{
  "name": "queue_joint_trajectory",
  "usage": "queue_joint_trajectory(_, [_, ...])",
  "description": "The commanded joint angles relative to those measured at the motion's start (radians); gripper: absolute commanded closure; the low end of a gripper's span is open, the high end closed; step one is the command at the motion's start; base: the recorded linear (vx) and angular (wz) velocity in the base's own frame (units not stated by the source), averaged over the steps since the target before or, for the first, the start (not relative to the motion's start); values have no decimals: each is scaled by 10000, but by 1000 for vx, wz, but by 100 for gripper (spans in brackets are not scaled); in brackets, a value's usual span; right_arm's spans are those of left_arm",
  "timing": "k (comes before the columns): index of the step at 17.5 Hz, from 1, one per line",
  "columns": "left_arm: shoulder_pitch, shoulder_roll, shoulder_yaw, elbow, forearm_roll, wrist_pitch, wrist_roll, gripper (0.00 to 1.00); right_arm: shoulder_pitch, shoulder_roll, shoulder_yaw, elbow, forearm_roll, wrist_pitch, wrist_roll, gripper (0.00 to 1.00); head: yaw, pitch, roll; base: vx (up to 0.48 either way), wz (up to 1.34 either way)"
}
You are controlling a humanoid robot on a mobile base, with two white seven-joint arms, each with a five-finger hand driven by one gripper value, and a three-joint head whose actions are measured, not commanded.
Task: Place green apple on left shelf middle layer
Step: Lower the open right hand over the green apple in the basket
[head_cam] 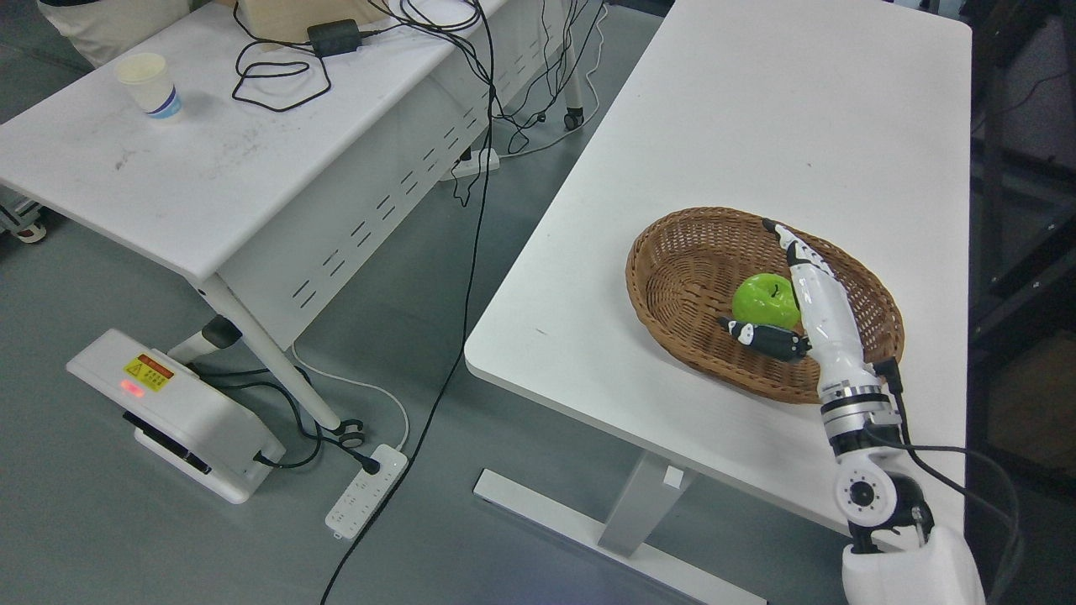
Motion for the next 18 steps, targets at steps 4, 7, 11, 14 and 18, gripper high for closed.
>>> queue_joint_trajectory(4, [-215,175,0,0,-1,-8,-7,0,-1404,238,1435,2322,970,442,5,0,0,0,0,0,0])
queue_joint_trajectory(7, [-215,175,0,0,-1,-8,-7,0,-1787,146,1482,2705,1216,519,5,0,0,0,0,0,0])
queue_joint_trajectory(11, [-215,175,0,0,-1,-8,-7,0,-1988,-451,1482,2921,1232,519,5,1,0,0,0,21,-3])
queue_joint_trajectory(14, [-215,175,0,0,-1,-8,-7,0,-1942,-834,1497,2937,1232,504,5,1,0,0,0,33,-1])
queue_joint_trajectory(18, [-215,175,0,0,-1,-8,-7,0,-1759,-1662,1558,2937,1217,412,-11,1,0,0,0,20,-6])
